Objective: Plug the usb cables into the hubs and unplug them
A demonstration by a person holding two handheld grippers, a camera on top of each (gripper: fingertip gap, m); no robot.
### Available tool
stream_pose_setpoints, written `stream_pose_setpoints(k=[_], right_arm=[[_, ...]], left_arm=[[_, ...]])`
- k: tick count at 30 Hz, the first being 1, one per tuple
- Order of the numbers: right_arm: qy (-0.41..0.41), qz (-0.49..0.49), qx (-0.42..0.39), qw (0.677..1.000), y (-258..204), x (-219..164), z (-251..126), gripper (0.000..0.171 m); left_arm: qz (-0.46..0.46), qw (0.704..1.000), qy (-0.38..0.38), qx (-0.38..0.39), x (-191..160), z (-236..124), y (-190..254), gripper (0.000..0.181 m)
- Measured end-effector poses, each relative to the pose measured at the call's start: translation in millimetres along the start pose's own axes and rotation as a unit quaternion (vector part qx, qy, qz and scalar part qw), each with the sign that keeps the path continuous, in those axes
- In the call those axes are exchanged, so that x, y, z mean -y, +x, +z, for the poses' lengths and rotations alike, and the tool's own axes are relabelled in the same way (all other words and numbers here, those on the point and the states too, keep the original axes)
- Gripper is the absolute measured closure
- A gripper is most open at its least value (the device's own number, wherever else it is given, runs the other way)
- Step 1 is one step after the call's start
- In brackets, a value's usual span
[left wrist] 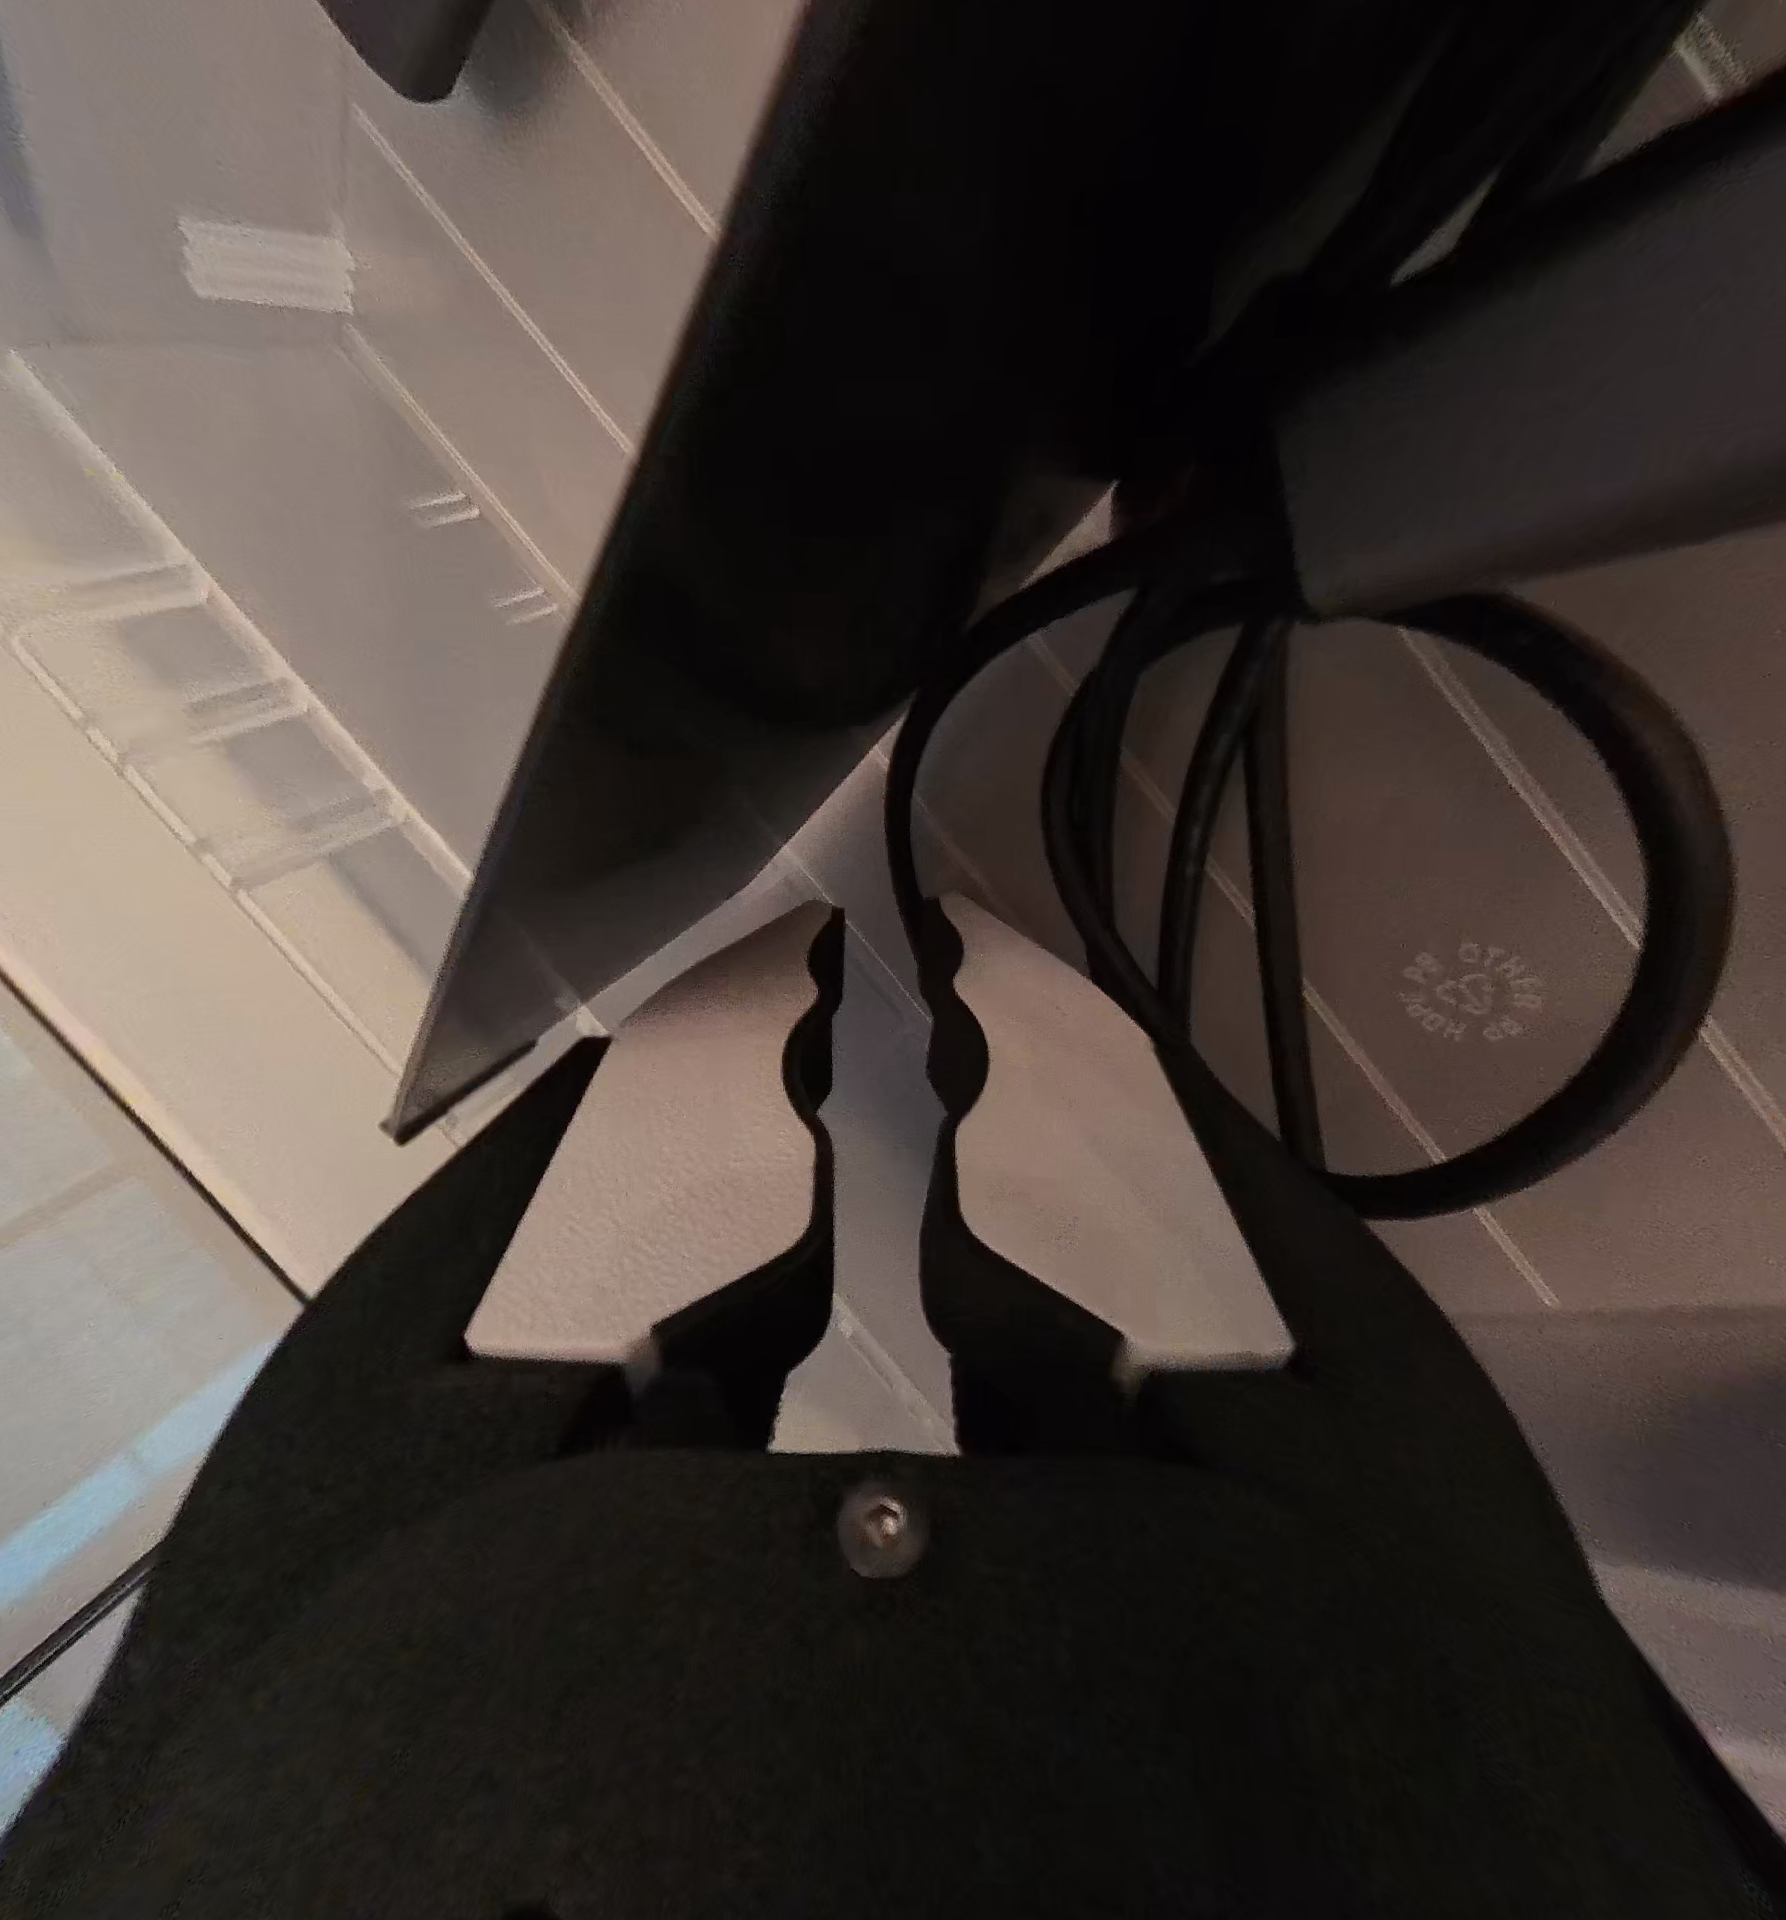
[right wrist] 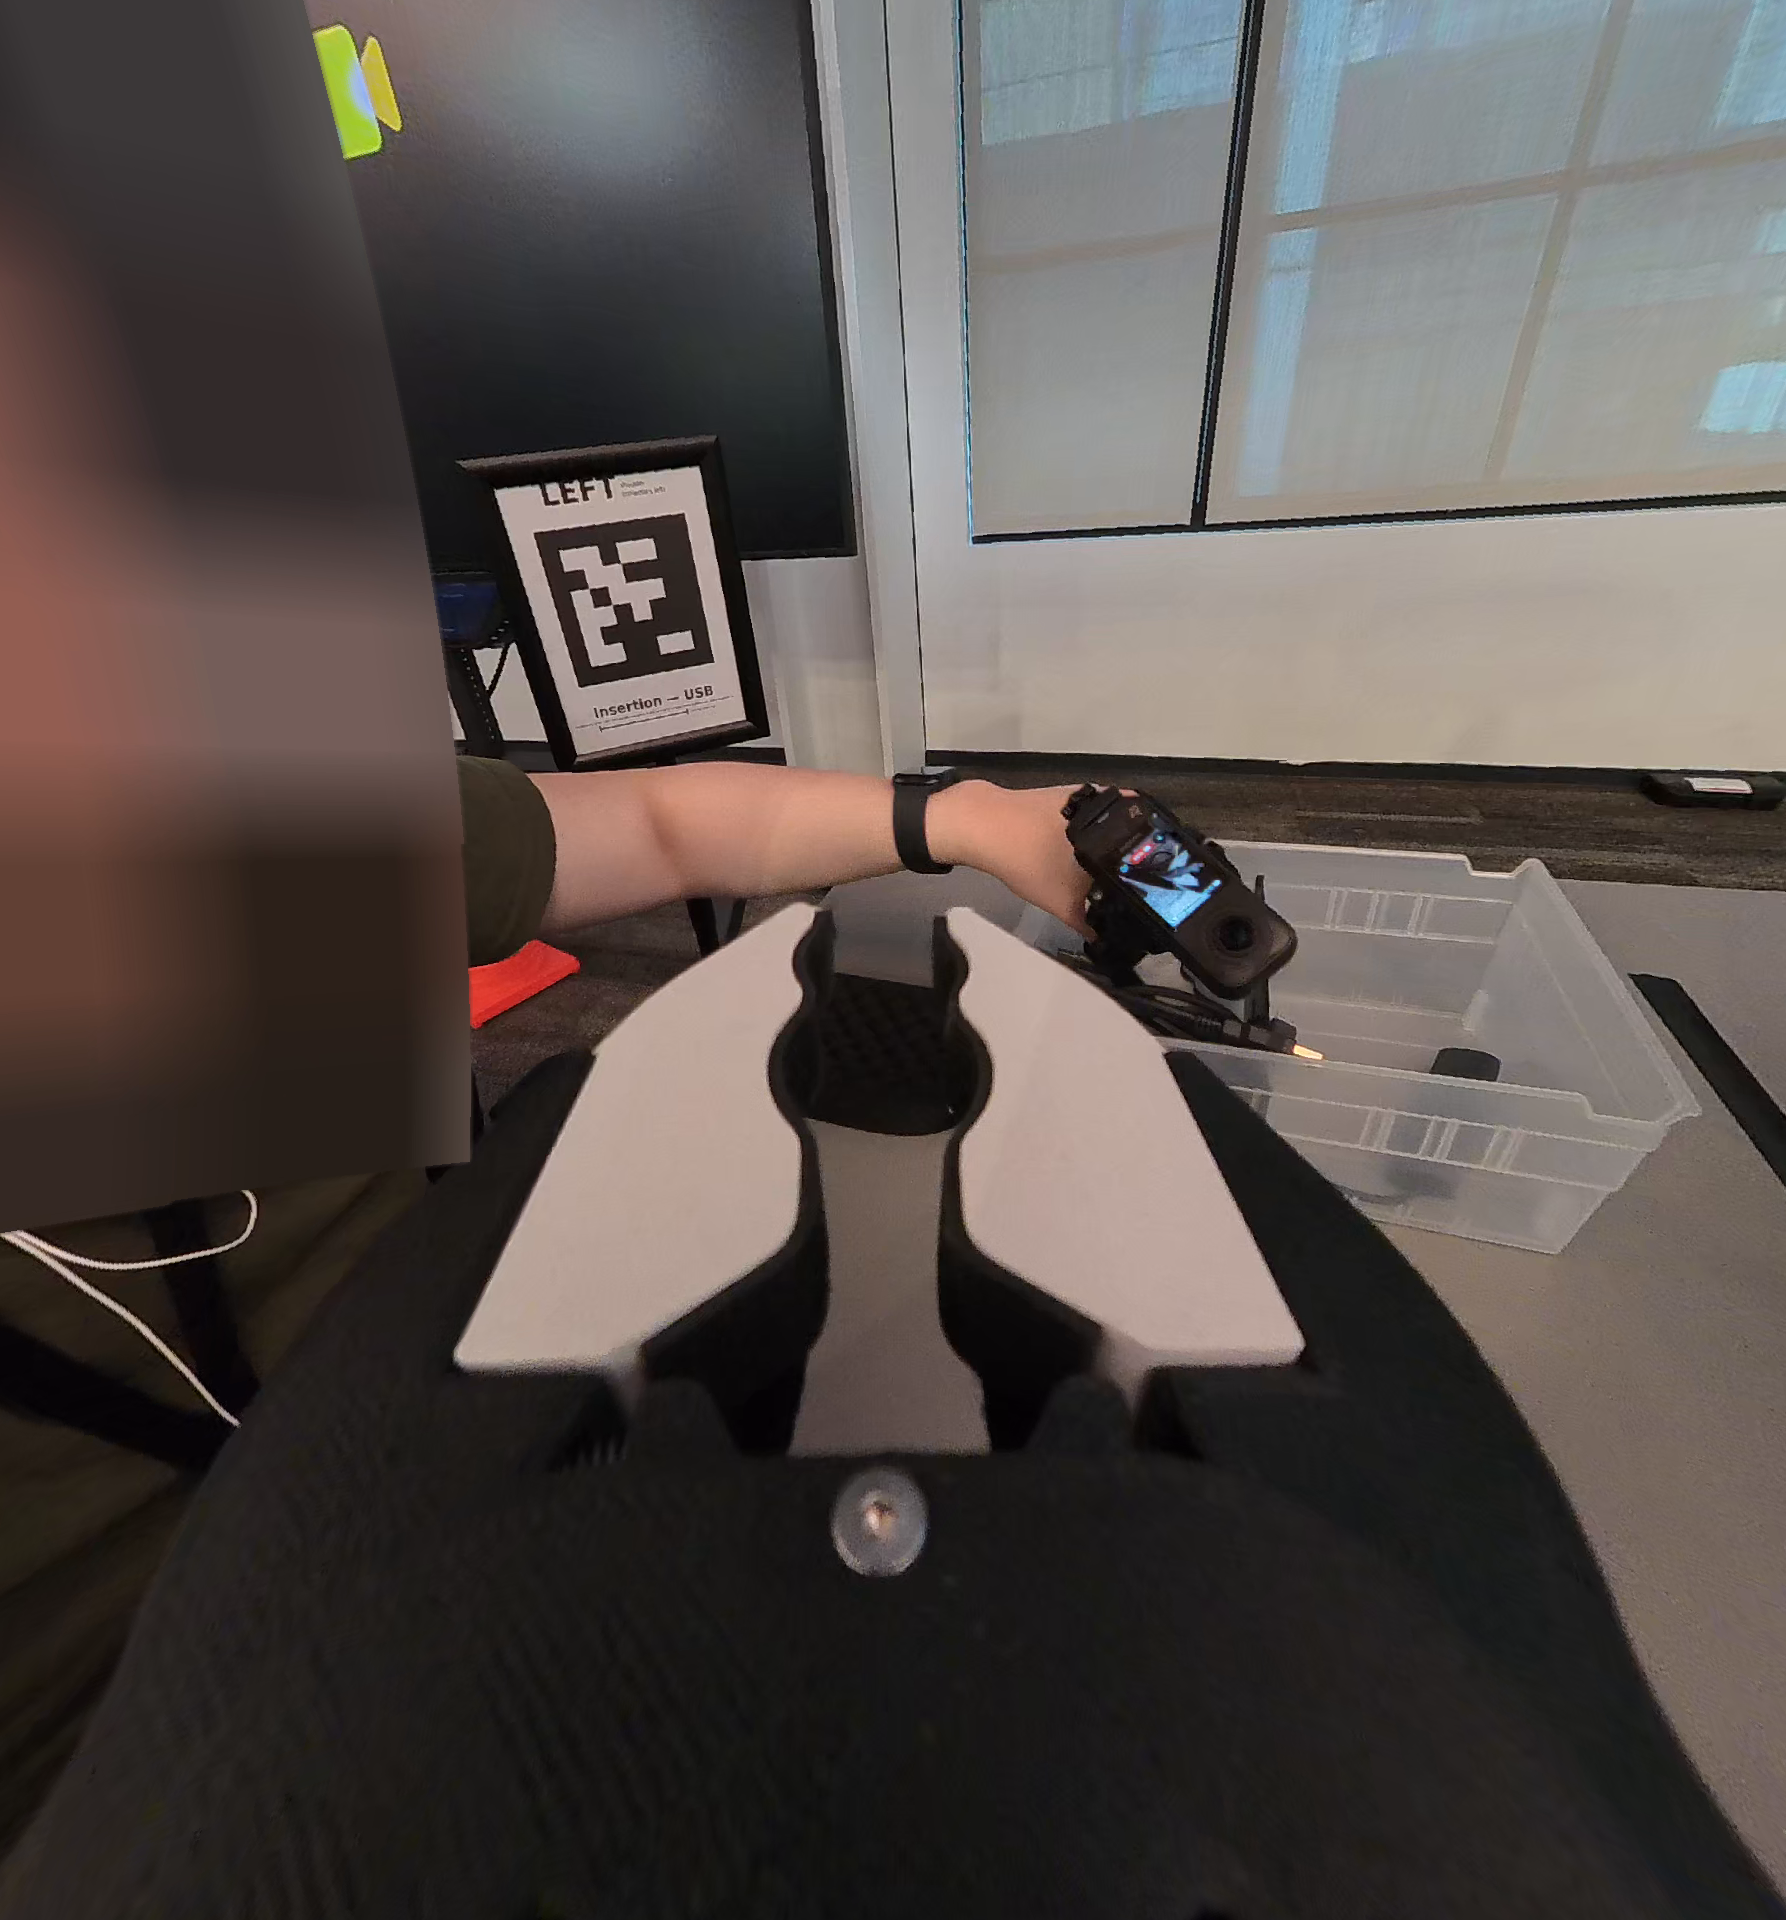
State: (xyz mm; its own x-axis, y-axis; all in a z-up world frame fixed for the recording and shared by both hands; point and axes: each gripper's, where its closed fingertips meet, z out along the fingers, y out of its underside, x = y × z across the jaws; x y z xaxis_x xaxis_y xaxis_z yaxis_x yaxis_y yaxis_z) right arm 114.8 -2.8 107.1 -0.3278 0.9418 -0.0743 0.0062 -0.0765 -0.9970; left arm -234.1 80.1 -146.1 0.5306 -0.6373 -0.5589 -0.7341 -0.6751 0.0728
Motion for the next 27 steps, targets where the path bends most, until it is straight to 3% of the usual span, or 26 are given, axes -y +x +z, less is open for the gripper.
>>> stream_pose_setpoints(k=[4,12,16,22,25,27], right_arm=[[-0.012,-0.004,0.004,1.000,-2.1,-3.3,1.5,0.153],[-0.020,-0.007,0.004,1.000,-1.7,-6.1,3.0,0.153],[-0.021,-0.007,0.005,1.000,-2.1,-6.0,3.1,0.153],[-0.027,-0.012,0.007,1.000,-4.5,-6.6,4.4,0.152],[-0.031,-0.016,0.008,0.999,-5.7,-7.4,4.6,0.152],[-0.032,-0.018,0.009,0.999,-6.5,-7.4,4.3,0.152]], left_arm=[[-0.005,1.000,-0.006,-0.028,0.7,0.7,5.4,0.179],[-0.007,0.998,0.007,-0.065,-3.4,-7.6,20.6,0.181],[-0.002,0.999,0.012,-0.031,-8.3,-14.5,13.1,0.181],[-0.079,0.992,0.023,-0.100,-9.6,-22.6,16.3,0.175],[-0.076,0.992,0.060,-0.078,2.5,-30.7,7.1,0.175],[-0.032,0.989,0.127,-0.061,22.6,-43.5,5.8,0.170]])
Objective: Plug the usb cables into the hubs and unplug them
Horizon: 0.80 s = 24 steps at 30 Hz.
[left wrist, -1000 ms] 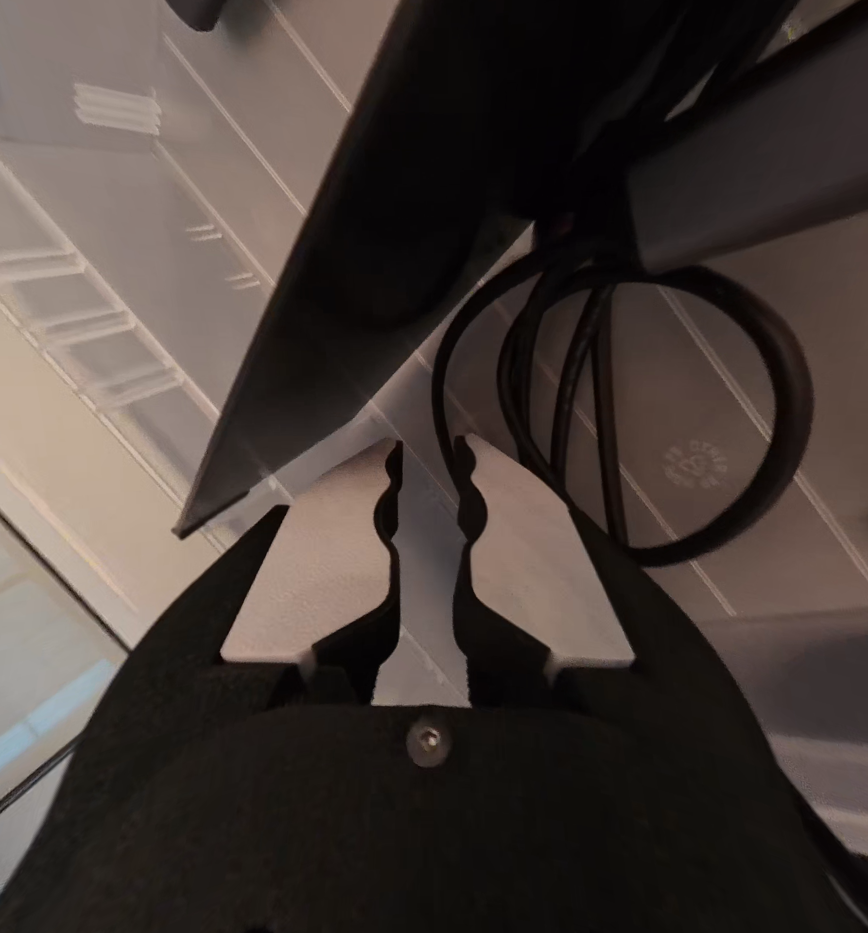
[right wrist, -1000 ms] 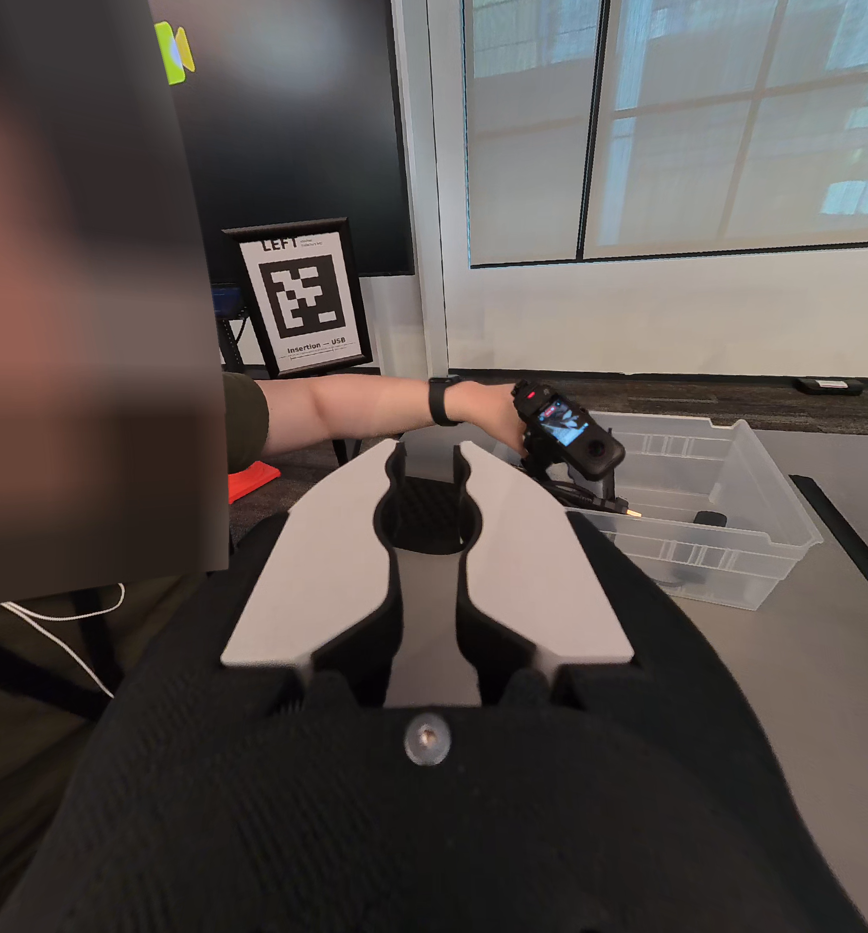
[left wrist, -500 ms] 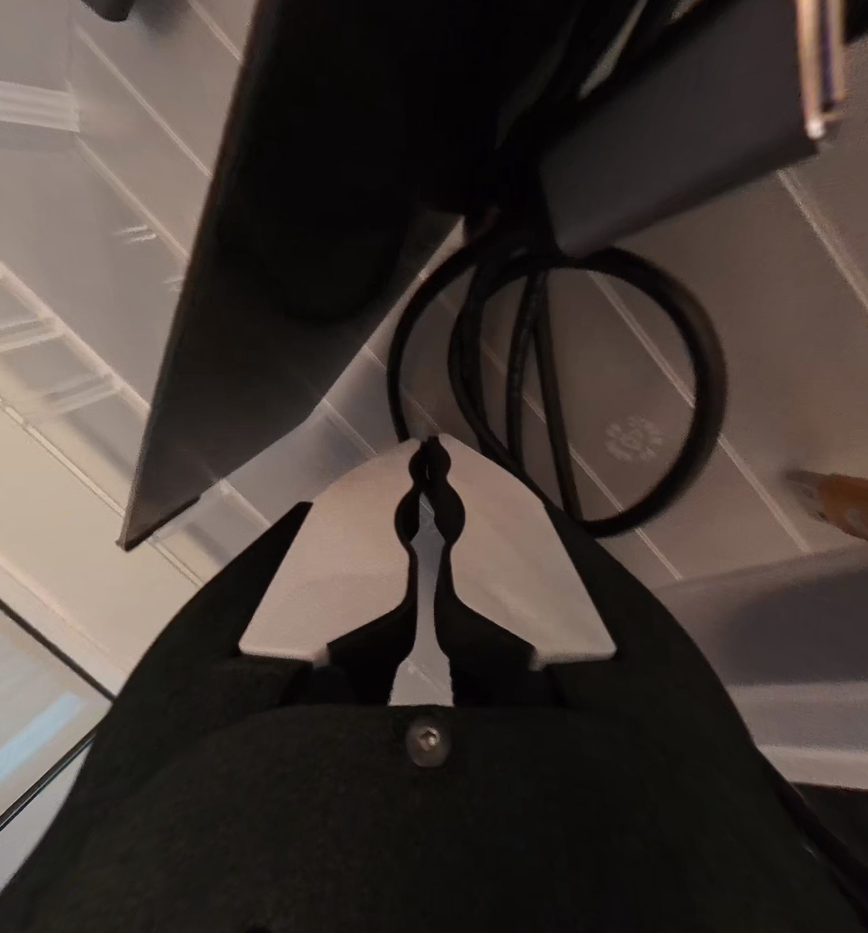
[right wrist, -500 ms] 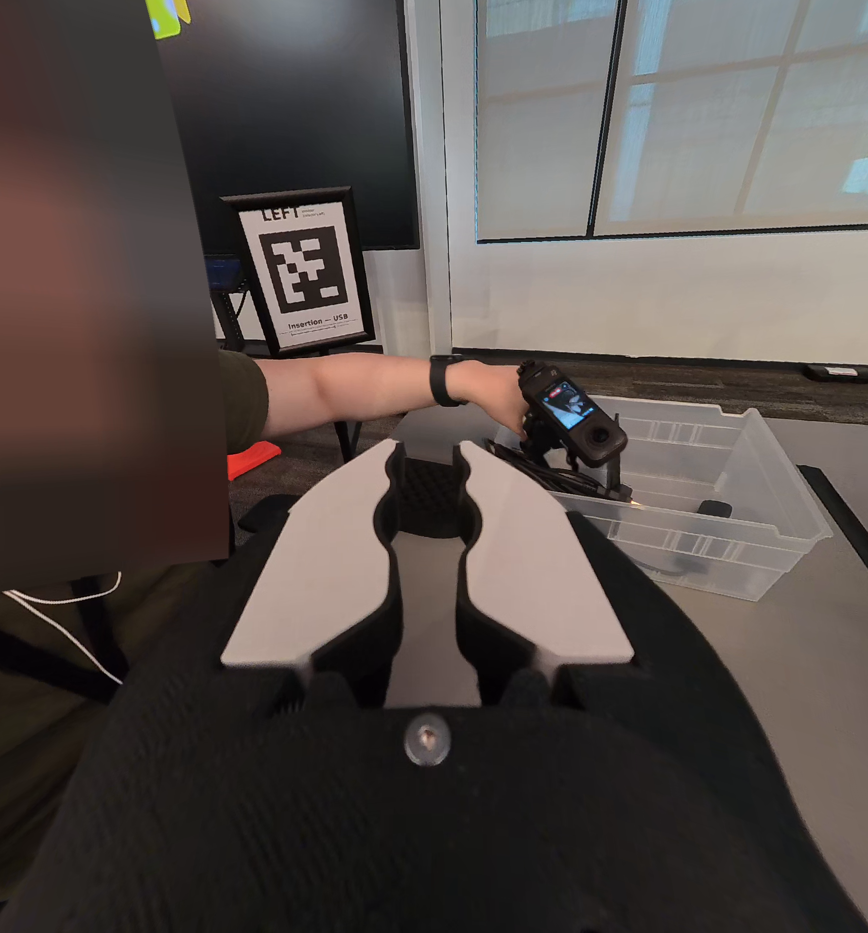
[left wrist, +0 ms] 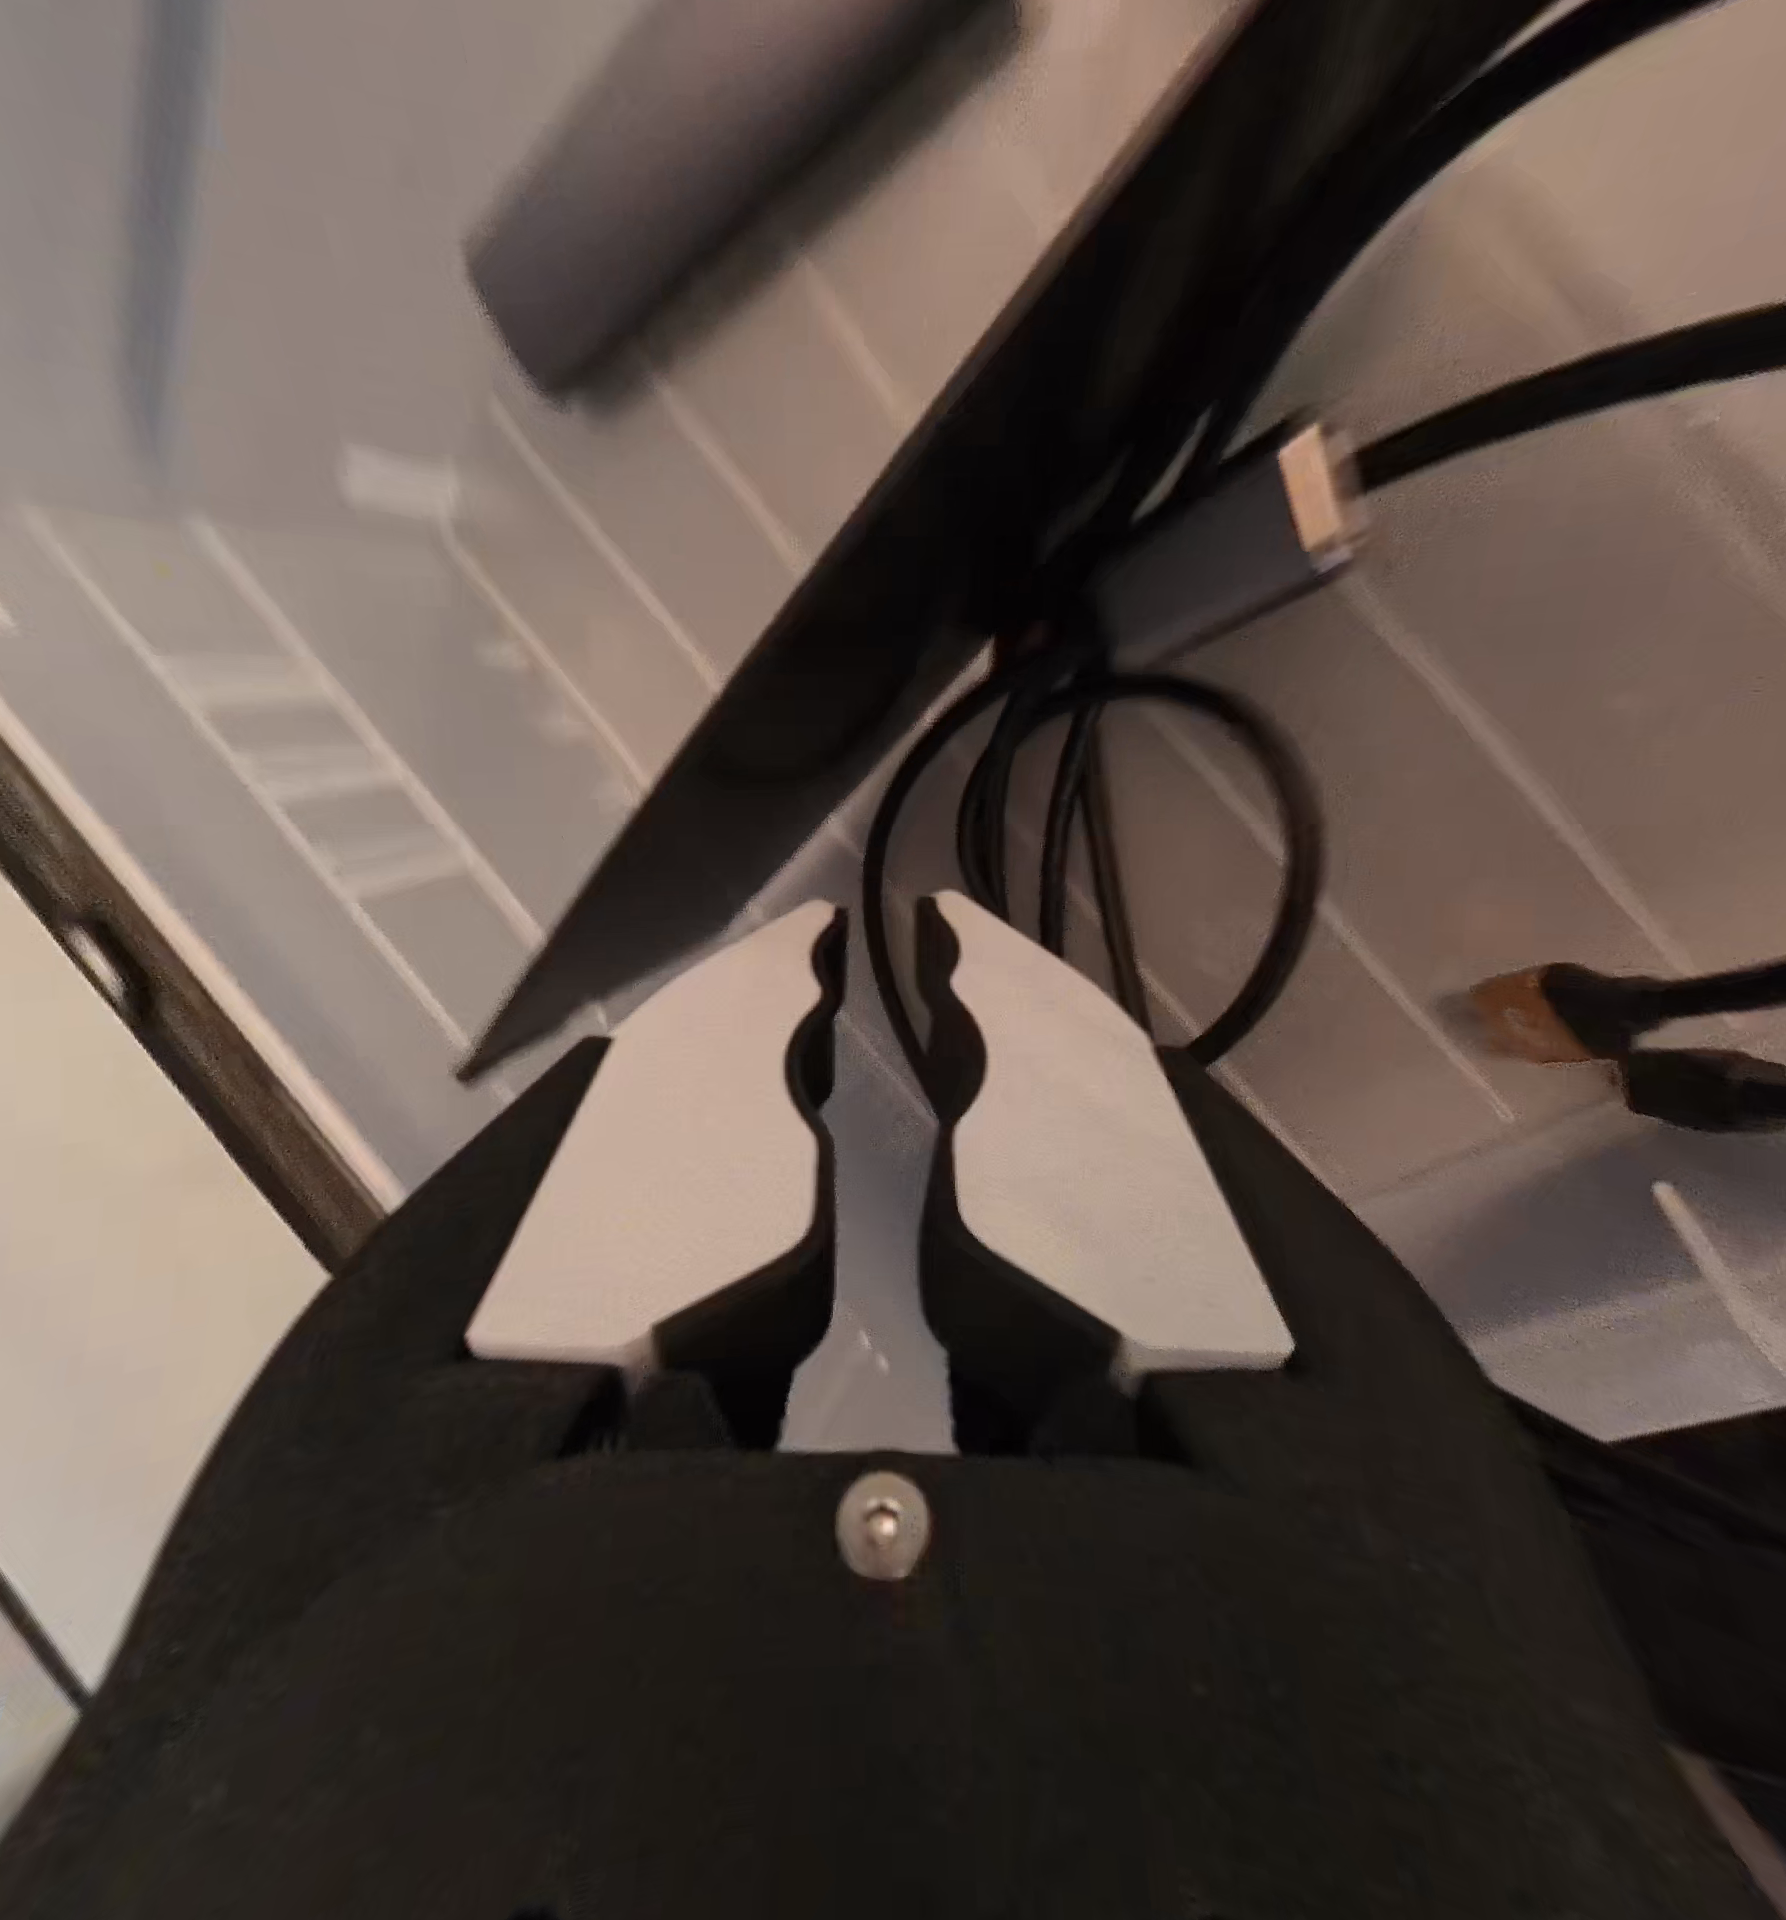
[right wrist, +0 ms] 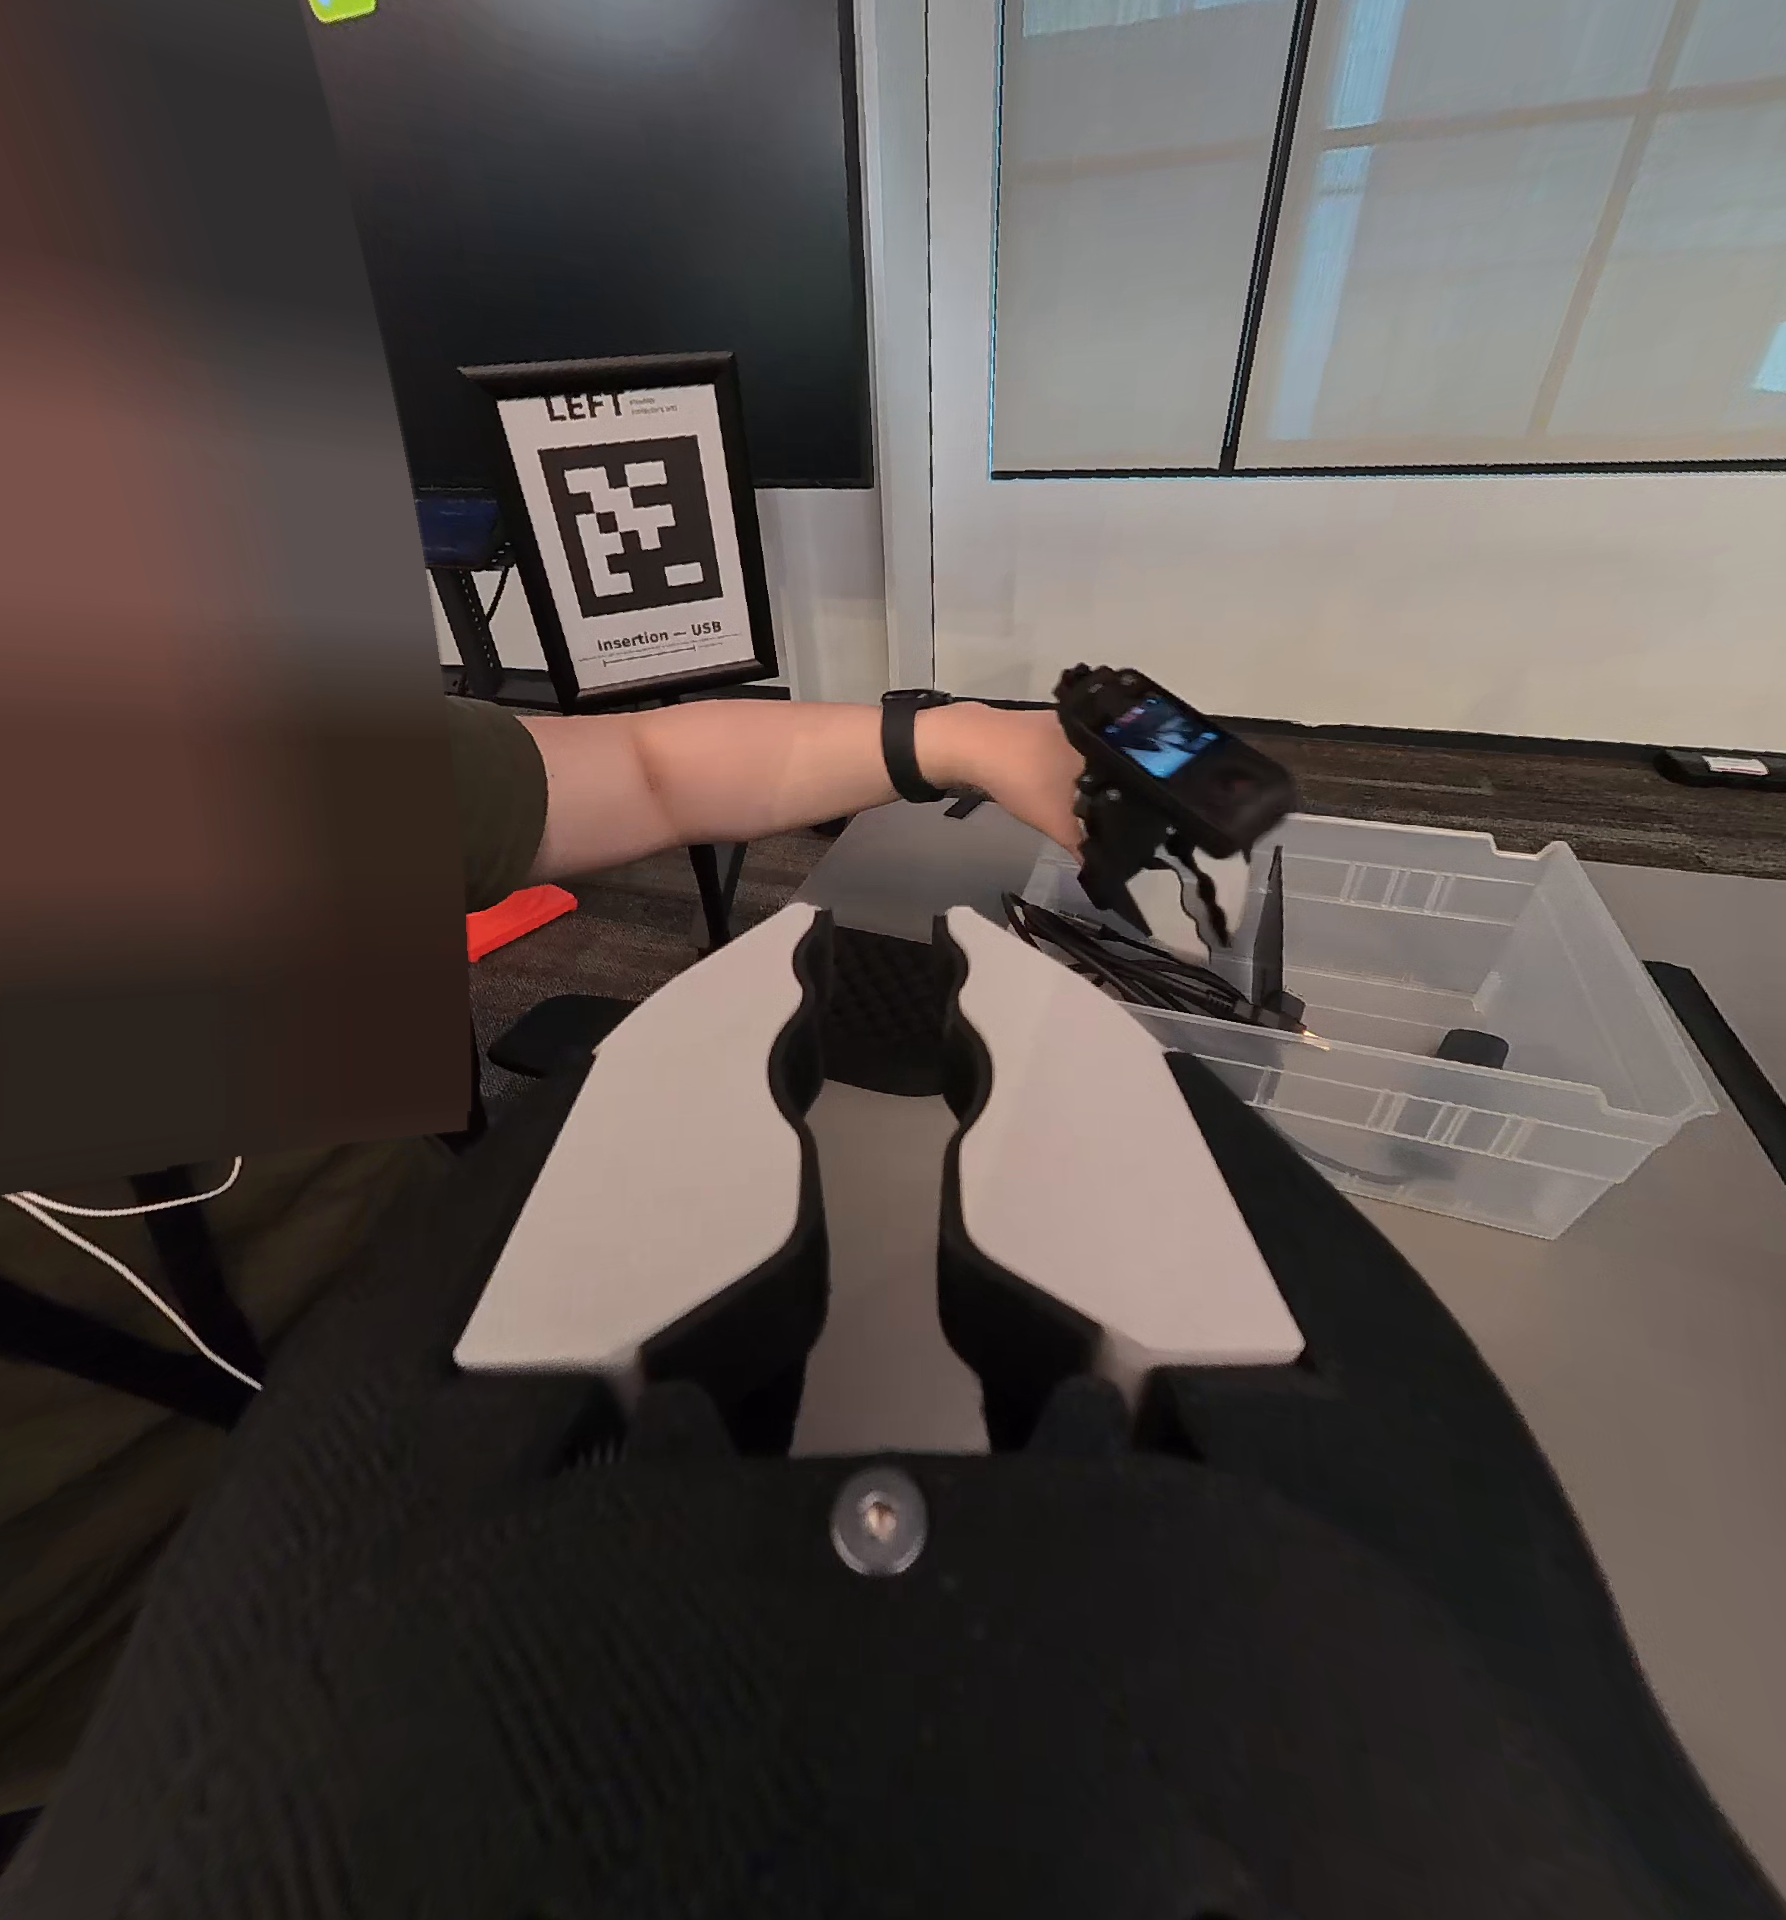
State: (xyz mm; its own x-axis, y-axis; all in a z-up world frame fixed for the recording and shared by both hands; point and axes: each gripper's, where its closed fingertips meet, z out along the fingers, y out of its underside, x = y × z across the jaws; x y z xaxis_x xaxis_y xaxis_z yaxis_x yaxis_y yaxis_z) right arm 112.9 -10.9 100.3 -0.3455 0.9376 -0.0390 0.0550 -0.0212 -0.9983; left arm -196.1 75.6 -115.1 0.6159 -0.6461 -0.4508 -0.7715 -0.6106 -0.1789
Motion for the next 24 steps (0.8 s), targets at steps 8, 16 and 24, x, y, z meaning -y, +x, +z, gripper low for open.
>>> stream_pose_setpoints(k=[8,16,24], right_arm=[[-0.002,-0.004,-0.009,1.000,2.5,0.2,-4.1,0.152],[-0.015,0.004,-0.011,1.000,7.6,-7.8,-0.4,0.152],[-0.018,0.006,-0.015,1.000,11.4,-11.4,1.4,0.152]], left_arm=[[0.165,0.973,0.163,-0.002,49.7,-13.5,29.2,0.155],[0.194,0.969,0.150,-0.016,47.3,-2.6,36.5,0.158],[0.214,0.966,0.147,-0.001,54.4,4.3,39.3,0.162]])
